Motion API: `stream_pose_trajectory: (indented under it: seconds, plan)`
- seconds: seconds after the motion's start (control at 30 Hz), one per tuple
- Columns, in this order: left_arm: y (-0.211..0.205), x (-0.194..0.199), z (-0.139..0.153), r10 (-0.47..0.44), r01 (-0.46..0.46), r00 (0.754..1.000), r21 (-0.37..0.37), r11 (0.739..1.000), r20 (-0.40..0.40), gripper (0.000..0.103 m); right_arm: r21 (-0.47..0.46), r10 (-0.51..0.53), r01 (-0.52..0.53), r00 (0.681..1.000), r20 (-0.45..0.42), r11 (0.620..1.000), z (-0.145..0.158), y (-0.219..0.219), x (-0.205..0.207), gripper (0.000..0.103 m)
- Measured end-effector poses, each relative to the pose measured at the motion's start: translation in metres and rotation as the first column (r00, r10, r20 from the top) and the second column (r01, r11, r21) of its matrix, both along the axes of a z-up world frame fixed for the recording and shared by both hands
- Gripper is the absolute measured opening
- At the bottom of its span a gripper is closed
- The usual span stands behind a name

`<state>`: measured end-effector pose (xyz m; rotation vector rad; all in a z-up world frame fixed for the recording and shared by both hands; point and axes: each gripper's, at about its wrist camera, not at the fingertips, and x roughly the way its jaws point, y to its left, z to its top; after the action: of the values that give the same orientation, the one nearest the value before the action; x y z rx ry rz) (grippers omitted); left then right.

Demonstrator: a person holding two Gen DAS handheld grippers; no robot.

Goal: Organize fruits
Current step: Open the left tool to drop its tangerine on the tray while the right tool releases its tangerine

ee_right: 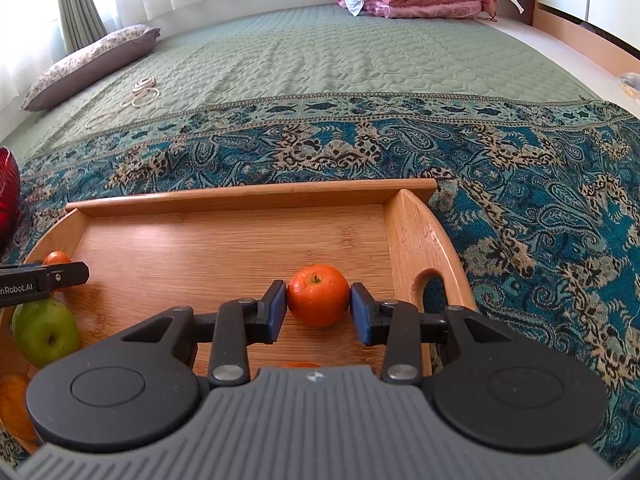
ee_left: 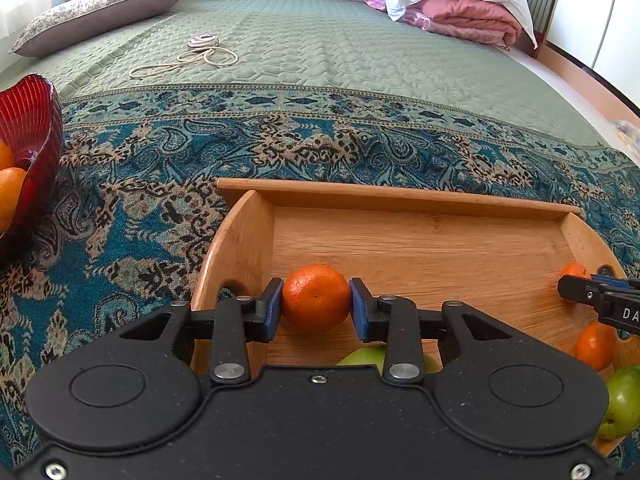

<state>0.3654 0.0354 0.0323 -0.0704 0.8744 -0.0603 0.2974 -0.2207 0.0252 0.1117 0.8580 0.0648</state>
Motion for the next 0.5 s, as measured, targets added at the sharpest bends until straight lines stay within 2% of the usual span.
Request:
stream_pose_trajectory:
  seconds: [0.03,0.2,0.27,0.33,0.37,0.5]
  plan:
    - [0.0,-0.002,0.001,0.002,-0.002,1.0,0.004,1.0,0.012,0.034,0.013,-0.003,0.002,1.0,0.007,1.0,0.001,-0.001,-0.002,0.058]
    - [0.006,-0.012,0.013,0.015,-0.015,0.999,-0.004,1.0,0.047,0.049,0.05,-0.008,0.005,0.999,0.048,0.999,0.013,-0.005,-0.011,0.065]
    - [0.007,-0.02,0.018,0.023,-0.023,0.997,0.008,1.0,0.071,0.057,0.052,-0.006,0.003,0.998,0.066,0.999,0.019,-0.005,-0.017,0.066]
    - [0.008,-0.029,0.025,0.024,-0.026,0.994,0.026,0.999,0.104,0.072,0.052,-0.005,0.0,0.996,0.09,0.999,0.026,-0.003,-0.024,0.07]
    - [0.008,-0.035,0.029,0.017,-0.021,0.993,0.03,0.999,0.12,0.075,0.049,-0.003,-0.002,0.995,0.104,0.999,0.029,-0.002,-0.028,0.071]
    - [0.008,-0.06,0.043,-0.004,-0.002,0.985,0.037,0.999,0.17,0.082,0.03,0.02,-0.025,0.987,0.158,0.999,0.042,0.001,-0.047,0.077]
